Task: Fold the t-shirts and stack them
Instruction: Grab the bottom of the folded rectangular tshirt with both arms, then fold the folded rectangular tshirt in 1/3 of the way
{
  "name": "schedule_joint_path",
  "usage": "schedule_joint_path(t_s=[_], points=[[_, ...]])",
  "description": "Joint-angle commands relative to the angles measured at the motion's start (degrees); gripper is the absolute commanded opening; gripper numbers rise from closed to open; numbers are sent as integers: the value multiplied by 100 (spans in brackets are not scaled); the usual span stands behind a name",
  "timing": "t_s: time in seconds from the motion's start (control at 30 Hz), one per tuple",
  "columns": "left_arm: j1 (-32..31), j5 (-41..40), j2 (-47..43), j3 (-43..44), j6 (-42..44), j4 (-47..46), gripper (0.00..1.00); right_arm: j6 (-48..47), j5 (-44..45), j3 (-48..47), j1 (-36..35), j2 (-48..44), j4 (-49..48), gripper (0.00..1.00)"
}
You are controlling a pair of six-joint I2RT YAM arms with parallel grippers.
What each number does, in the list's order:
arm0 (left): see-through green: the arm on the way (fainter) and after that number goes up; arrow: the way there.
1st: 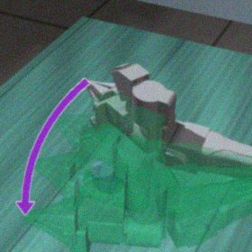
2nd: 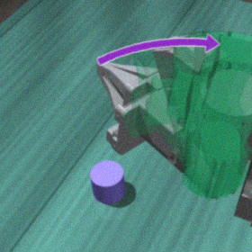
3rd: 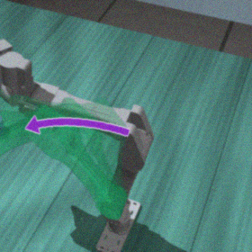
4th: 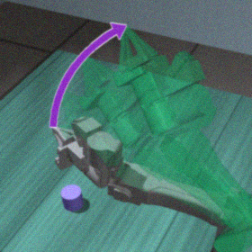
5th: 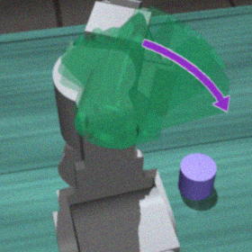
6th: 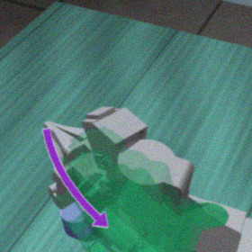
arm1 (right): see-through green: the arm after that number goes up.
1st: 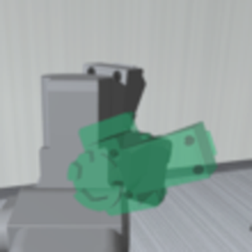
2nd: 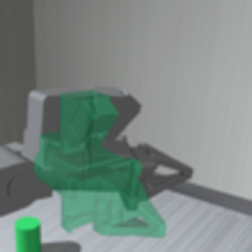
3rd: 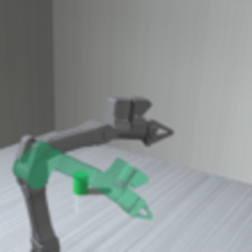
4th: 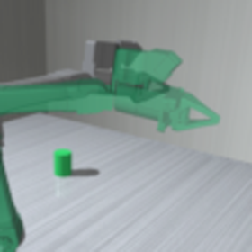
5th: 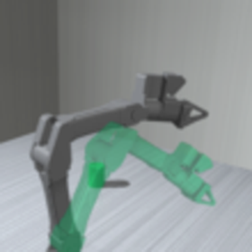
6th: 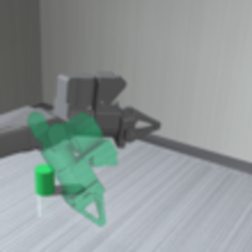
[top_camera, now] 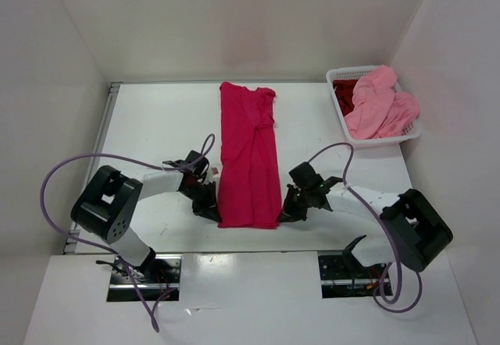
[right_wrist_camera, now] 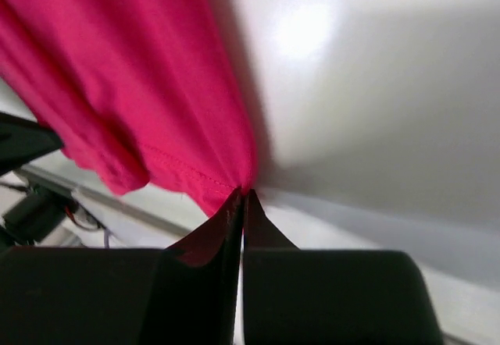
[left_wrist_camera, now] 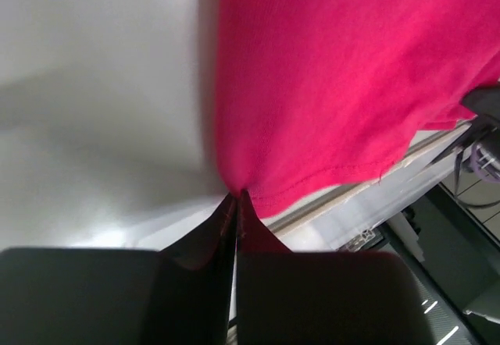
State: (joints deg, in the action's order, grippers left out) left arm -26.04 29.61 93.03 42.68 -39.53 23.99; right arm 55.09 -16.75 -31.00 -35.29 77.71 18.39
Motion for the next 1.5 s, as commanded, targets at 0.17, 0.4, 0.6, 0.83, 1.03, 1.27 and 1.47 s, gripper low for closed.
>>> schedule_joint_path(t_s=[0.17, 0.4, 0.6, 0.83, 1.03, 1.27, 1.47], points=[[143, 116, -1788, 64, -90, 1625, 0, 56, -101, -482, -181, -1399, 1349, 0], [1020, -51, -949, 2241, -37, 1304, 0, -1157, 83, -2267, 978, 108, 974, 0], [1312, -646, 694, 3605, -90, 608, 0, -1843, -12, -4218, 1594, 1868, 710, 0], [1453, -974, 2262, 5037, -160, 449, 3, -2029, 120, -6143, 1981, 3941, 797, 0], [1506, -719, 2510, 5269, -283, 203, 46, -2081, 216, -6549, 2034, 4226, 859, 27], [1226, -738, 1051, 3988, -486, -472, 44, -2187, 348, -5954, 1808, 2990, 781, 41], [372, -684, 1006, 2529, -837, -1062, 34, -2073, 348, -5231, 868, 3134, 560, 0]])
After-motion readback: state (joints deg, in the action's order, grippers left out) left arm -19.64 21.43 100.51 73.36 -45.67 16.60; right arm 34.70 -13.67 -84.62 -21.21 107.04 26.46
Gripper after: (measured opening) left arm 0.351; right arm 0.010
